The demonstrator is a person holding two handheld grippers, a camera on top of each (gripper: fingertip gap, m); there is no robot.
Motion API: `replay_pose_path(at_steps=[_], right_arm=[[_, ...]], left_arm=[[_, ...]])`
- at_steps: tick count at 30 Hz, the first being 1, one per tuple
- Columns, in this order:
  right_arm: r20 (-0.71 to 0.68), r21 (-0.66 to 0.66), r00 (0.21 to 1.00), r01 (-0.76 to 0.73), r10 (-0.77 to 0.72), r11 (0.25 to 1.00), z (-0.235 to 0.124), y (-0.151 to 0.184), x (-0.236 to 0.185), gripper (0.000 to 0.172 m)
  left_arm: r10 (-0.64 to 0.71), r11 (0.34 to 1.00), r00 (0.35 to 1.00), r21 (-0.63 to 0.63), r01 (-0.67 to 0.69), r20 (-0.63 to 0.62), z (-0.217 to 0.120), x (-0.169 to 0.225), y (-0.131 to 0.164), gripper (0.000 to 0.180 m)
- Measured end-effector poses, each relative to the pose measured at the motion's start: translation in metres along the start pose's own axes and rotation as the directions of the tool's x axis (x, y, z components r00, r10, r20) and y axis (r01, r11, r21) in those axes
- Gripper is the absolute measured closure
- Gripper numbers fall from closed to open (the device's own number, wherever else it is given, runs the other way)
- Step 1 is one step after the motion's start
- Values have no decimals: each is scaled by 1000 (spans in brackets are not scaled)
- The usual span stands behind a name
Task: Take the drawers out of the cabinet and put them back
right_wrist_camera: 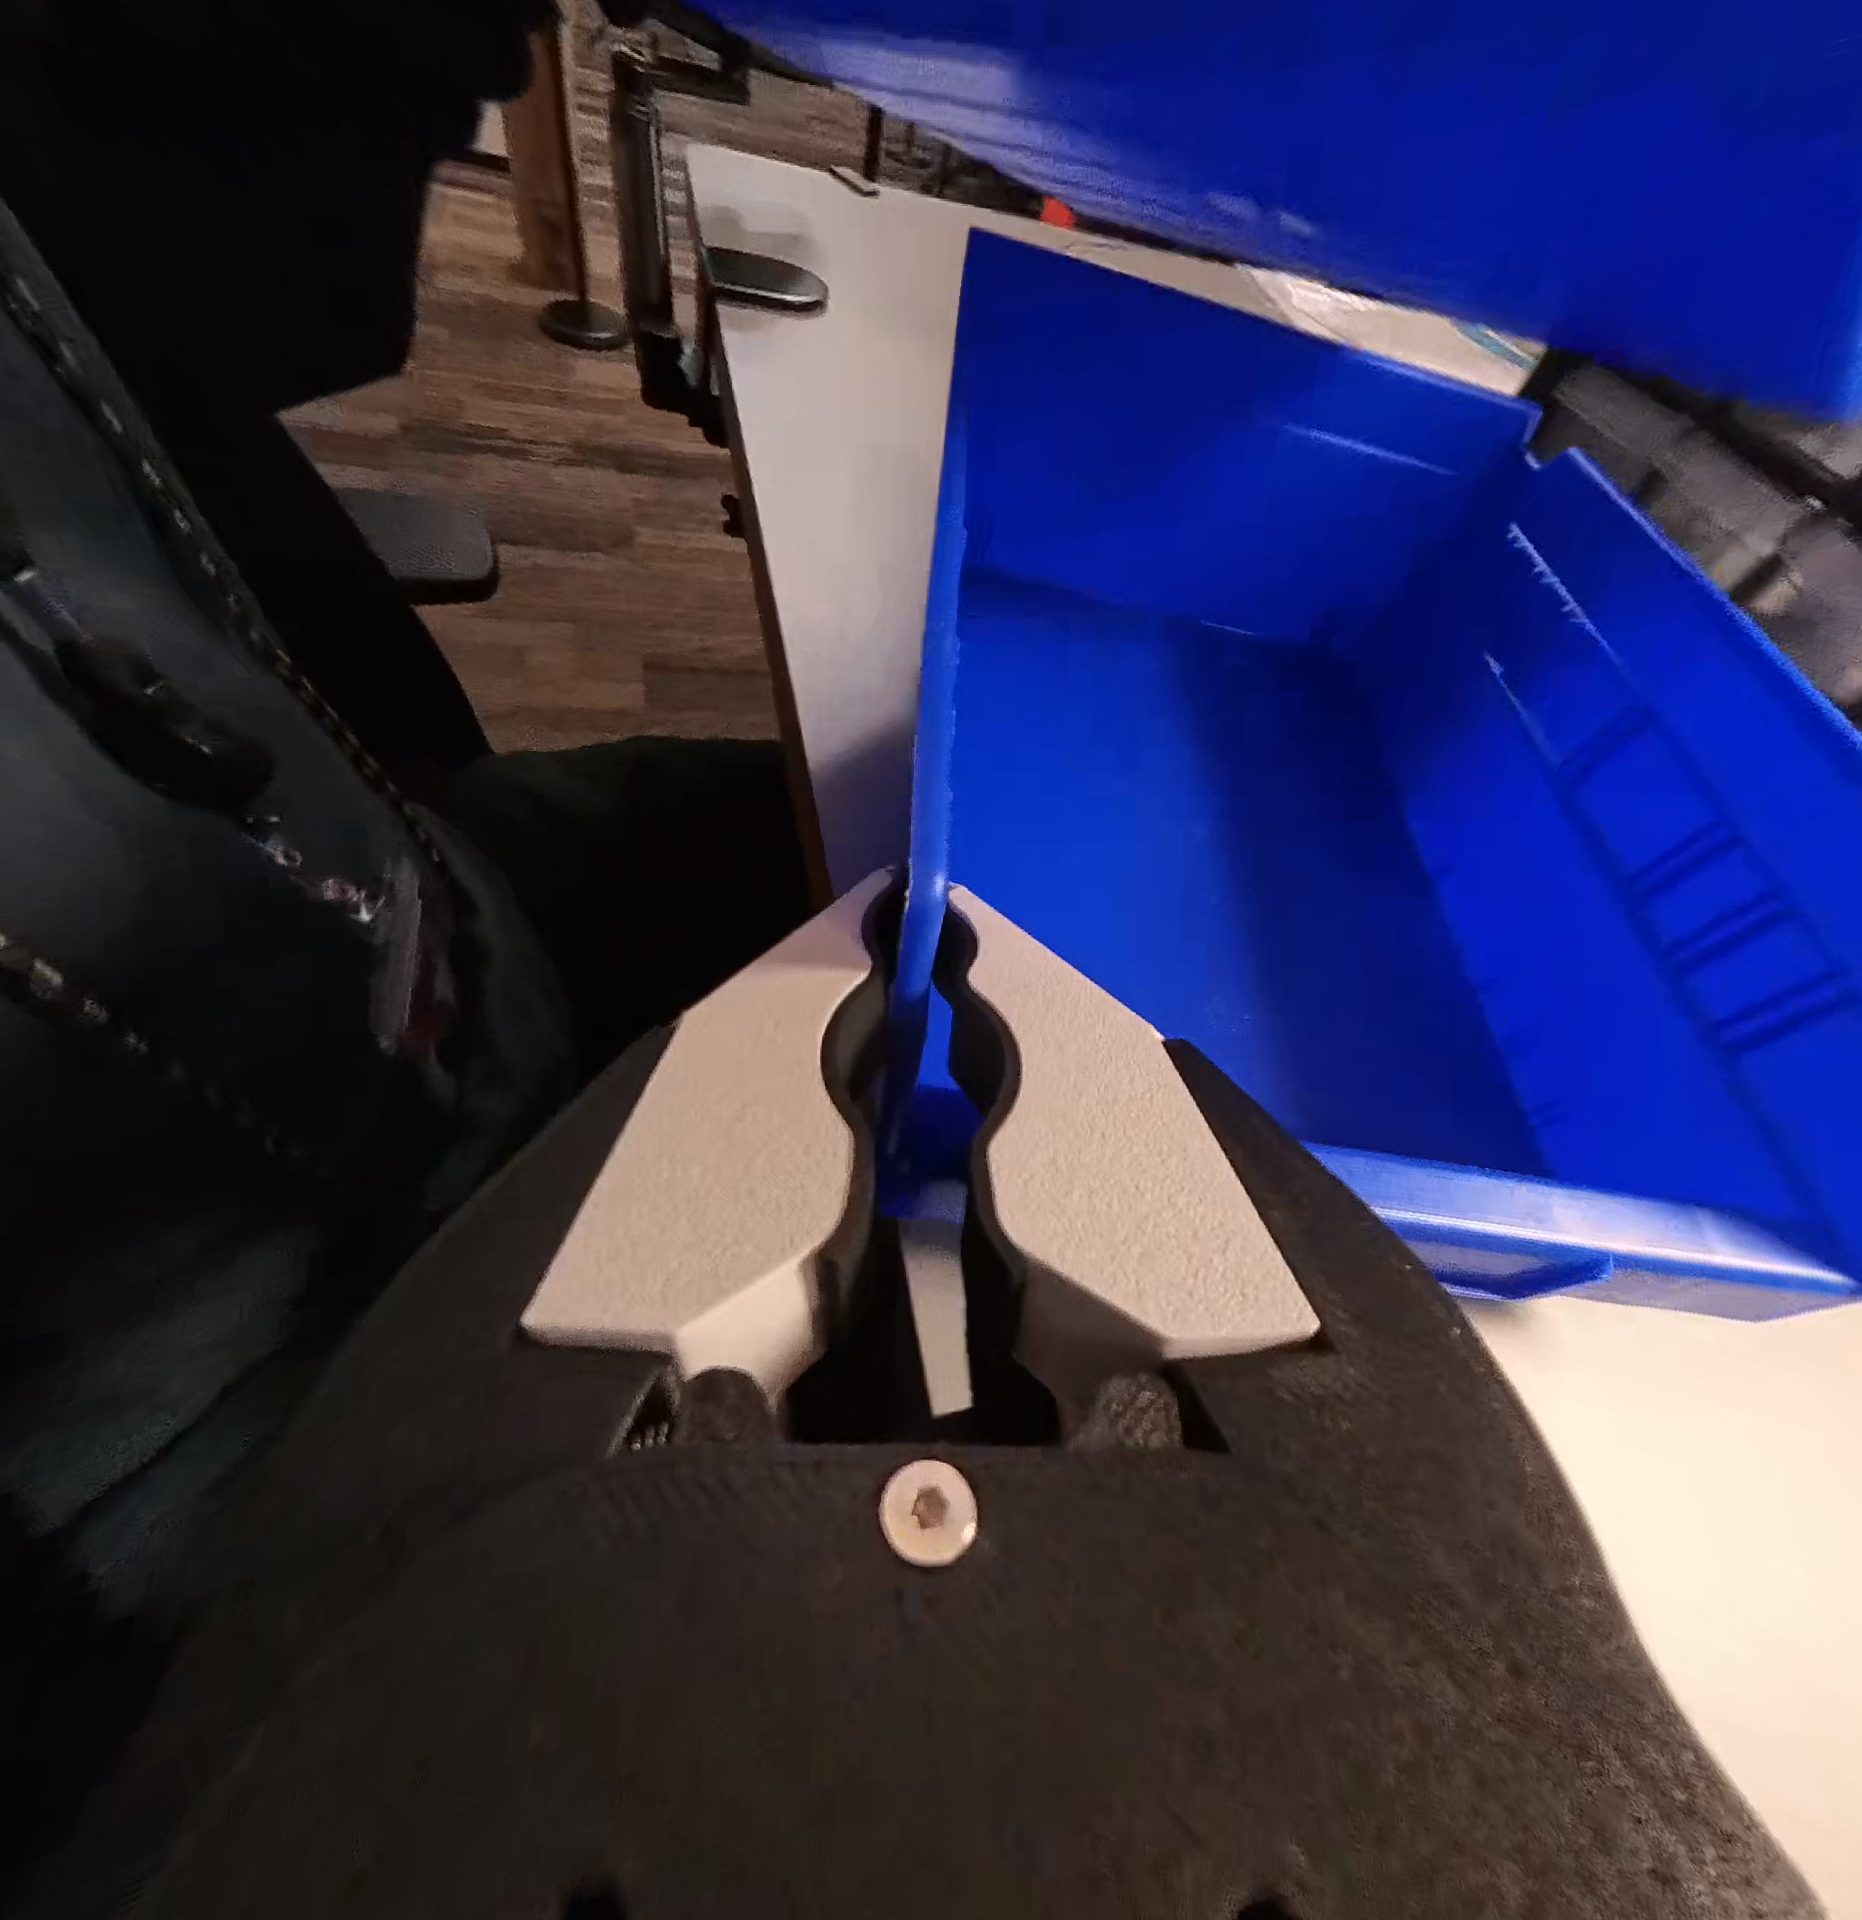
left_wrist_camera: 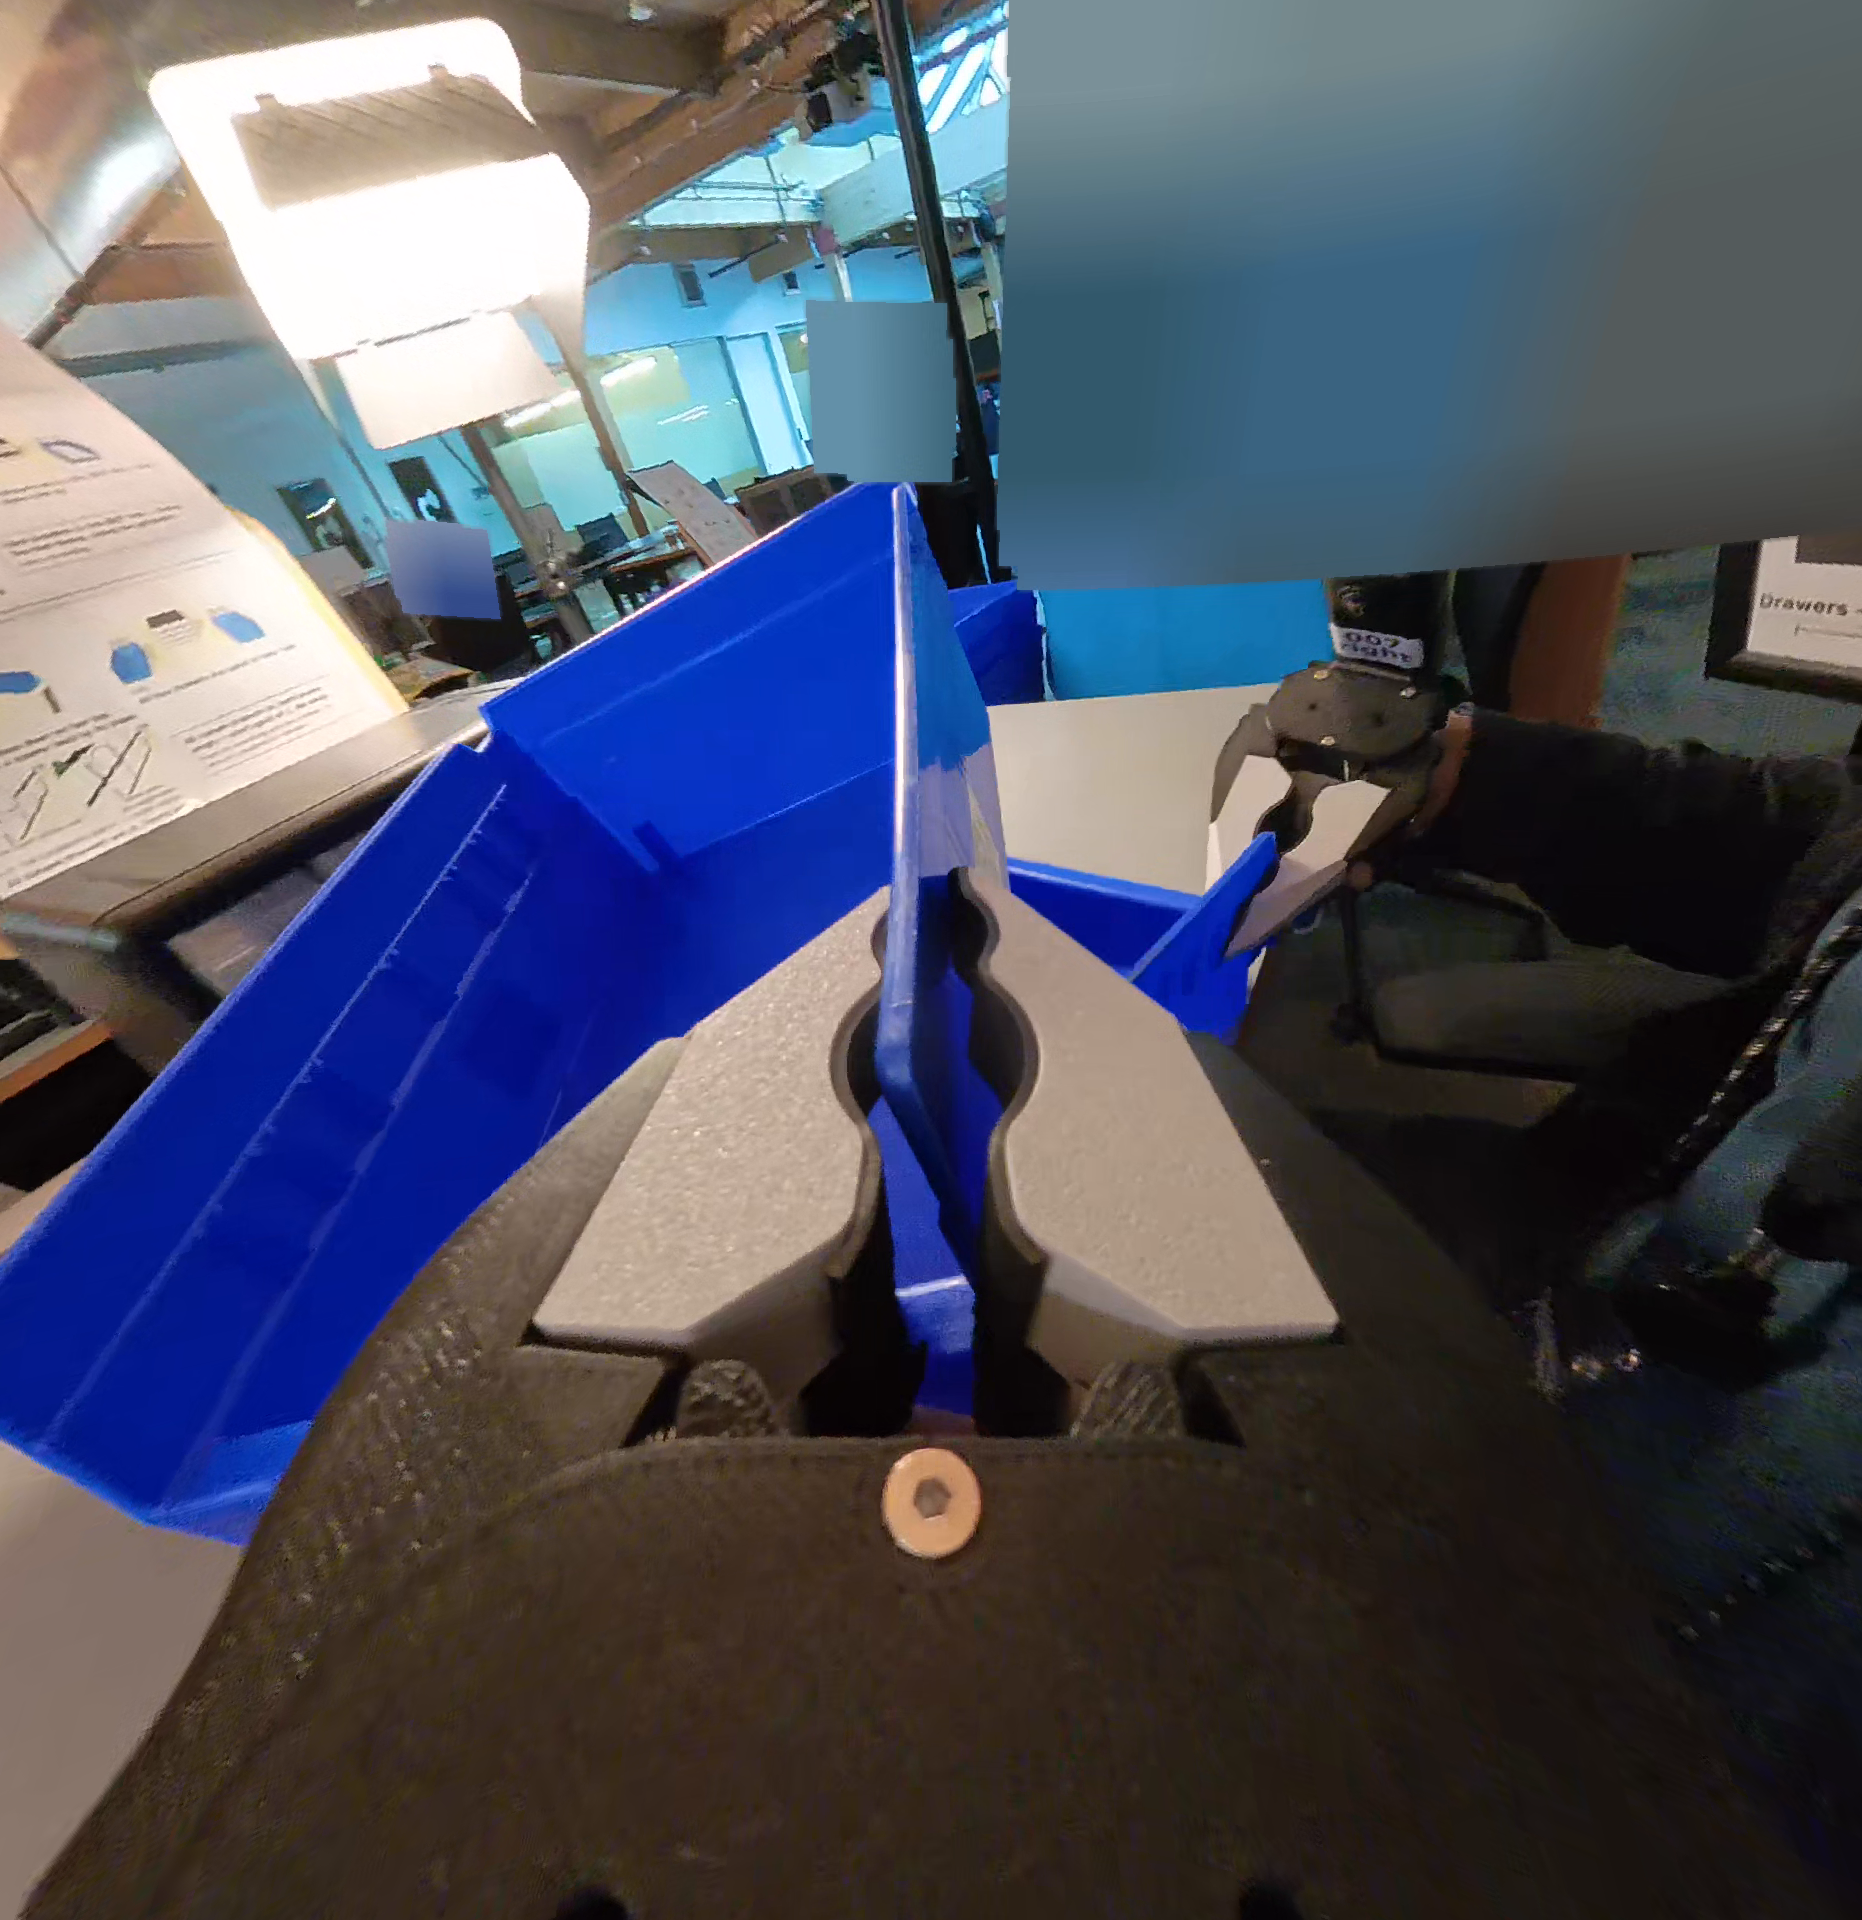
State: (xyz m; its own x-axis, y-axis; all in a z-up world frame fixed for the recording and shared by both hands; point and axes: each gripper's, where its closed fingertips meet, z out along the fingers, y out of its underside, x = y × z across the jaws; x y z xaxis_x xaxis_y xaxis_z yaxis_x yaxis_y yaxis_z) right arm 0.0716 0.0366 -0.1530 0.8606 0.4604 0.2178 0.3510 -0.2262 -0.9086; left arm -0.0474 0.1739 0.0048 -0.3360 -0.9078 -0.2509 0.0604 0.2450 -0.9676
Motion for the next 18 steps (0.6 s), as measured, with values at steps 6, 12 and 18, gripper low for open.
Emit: replay_pose_path(at_steps=[6,12,18], right_arm=[[8,28,999,43,-44,999,25,-13,-1,156],[-17,69,997,78,-77,995,5,-34,-2,143],[-107,126,982,166,-153,978,-30,-82,26,140]], left_arm=[[114,989,992,-85,-119,-57,54,18,20,177],[106,990,991,-86,-113,-82,67,29,23,169],[-78,993,993,84,86,-86,19,9,-15,127]])
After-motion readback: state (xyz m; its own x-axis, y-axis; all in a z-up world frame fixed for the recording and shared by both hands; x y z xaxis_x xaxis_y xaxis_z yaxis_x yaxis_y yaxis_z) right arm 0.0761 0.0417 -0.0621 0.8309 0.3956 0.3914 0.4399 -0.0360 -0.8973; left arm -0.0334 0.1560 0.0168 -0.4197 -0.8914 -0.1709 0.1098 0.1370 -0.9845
